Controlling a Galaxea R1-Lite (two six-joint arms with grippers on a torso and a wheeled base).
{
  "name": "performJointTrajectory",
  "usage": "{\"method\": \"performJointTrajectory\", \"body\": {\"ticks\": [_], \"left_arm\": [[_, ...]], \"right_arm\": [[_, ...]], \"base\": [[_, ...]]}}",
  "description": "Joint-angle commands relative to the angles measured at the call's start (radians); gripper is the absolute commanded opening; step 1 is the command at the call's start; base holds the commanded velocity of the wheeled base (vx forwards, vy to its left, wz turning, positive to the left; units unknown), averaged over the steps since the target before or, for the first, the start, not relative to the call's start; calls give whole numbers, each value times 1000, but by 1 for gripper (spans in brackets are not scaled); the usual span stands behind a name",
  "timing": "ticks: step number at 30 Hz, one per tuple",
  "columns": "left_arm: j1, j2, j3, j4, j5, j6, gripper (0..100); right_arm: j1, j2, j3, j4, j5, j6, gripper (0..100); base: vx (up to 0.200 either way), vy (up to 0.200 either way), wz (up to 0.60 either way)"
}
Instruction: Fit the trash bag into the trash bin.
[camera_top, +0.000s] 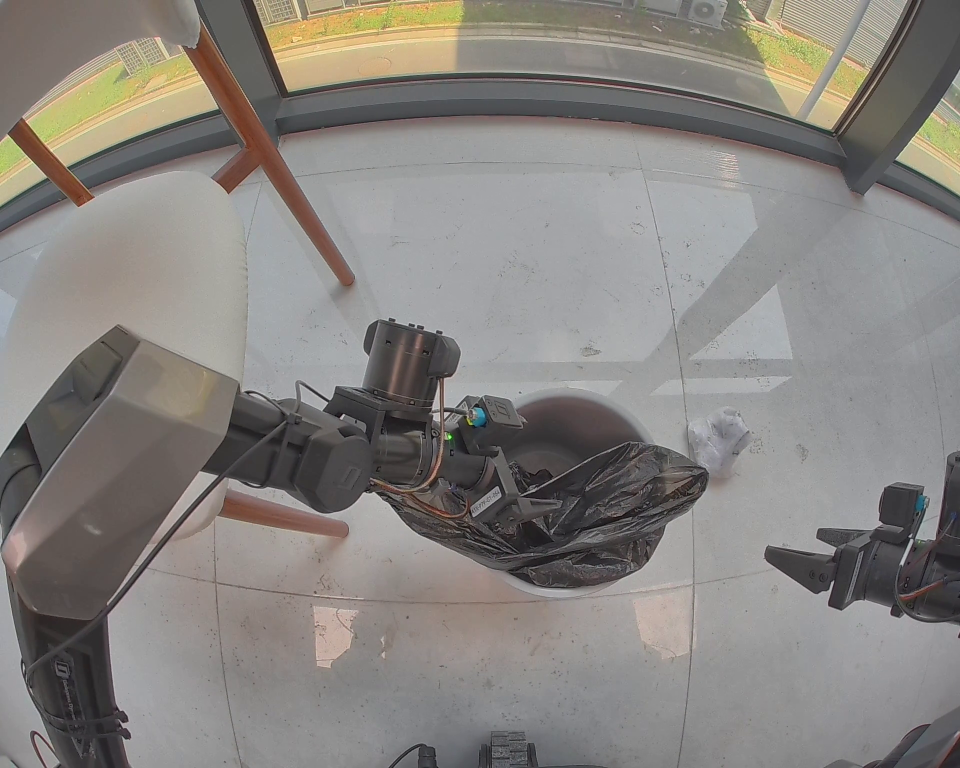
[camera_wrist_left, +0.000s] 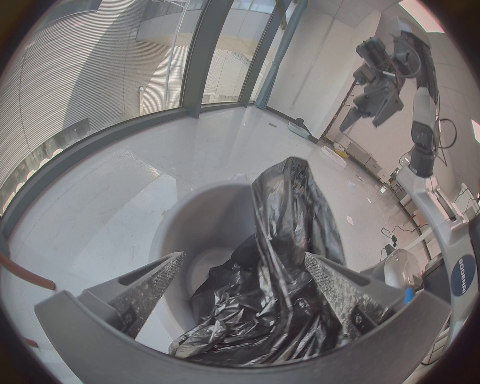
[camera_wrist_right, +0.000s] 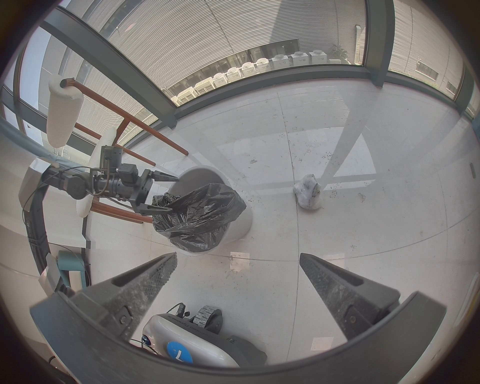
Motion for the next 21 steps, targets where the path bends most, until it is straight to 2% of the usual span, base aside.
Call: {"method": "performJointTrajectory", "body": {"ticks": [1,10,11,21], "left_arm": [[12,50,-26,1,-1,10,100],[26,92,-60,1,-1,16,100],[27,96,-61,-2,-1,18,0],[21,88,-98,16,4,-1,0]], "right_arm": [[-3,-6,2,0,0,2,100],[-3,-1,0,0,0,2,100],[-3,-1,0,0,0,2,100],[-6,-3,19,0,0,3,100]], "base": [[0,0,0],[0,0,0],[0,0,0],[0,0,0]]}}
